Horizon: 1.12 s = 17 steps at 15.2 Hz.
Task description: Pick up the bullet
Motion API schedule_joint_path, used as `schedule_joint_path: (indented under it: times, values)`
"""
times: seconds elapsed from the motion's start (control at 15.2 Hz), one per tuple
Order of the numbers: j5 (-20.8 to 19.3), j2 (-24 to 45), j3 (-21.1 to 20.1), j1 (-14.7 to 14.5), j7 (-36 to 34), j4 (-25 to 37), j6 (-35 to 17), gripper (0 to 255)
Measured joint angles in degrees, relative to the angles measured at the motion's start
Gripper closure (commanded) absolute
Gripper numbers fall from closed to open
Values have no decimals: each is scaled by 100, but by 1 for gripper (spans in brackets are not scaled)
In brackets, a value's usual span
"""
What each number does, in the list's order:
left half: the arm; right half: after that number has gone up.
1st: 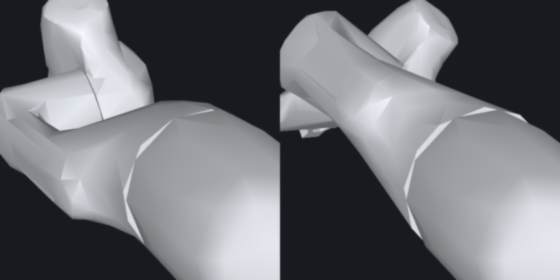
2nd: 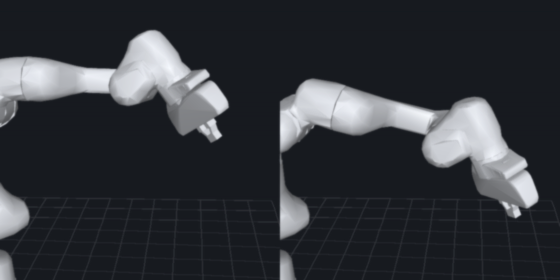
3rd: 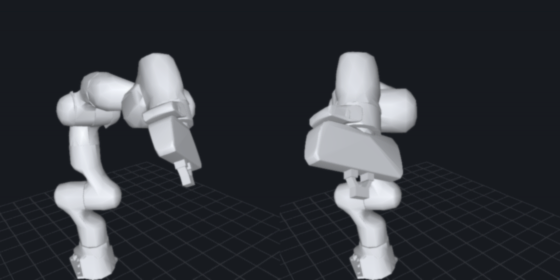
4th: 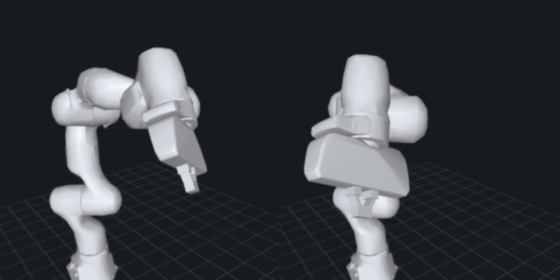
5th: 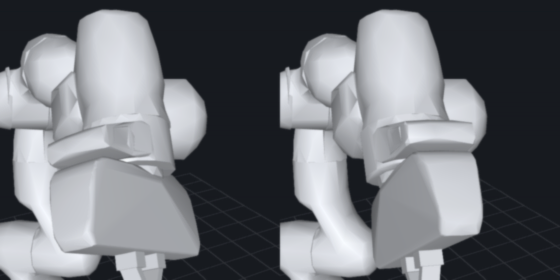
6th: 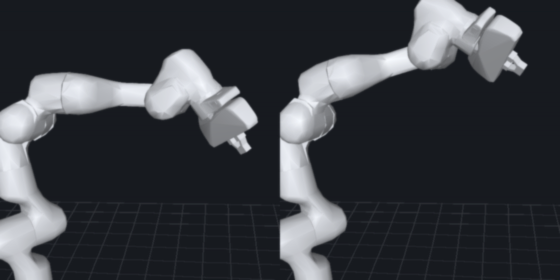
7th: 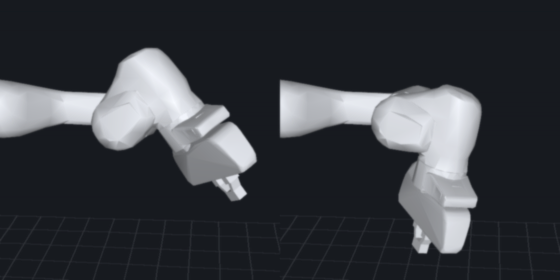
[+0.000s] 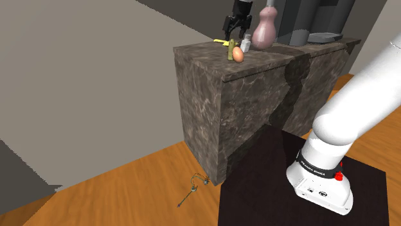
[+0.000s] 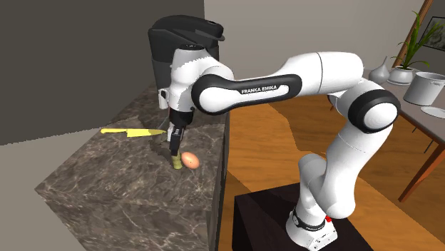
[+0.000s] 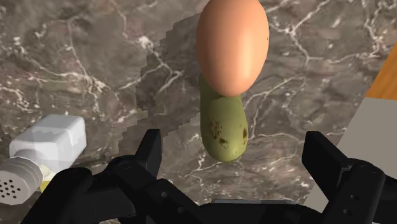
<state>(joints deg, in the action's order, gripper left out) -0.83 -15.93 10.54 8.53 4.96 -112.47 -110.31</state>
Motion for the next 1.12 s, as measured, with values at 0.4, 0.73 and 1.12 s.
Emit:
schedule_joint_path:
  times: [0.4,0.73,1.12]
  values:
    - [-1,-2,26,17,19,-437,-448,0]
    - [-3,0,19,14,5,-477,-499,255]
    - [-2,2,22,14,8,-475,-500,255]
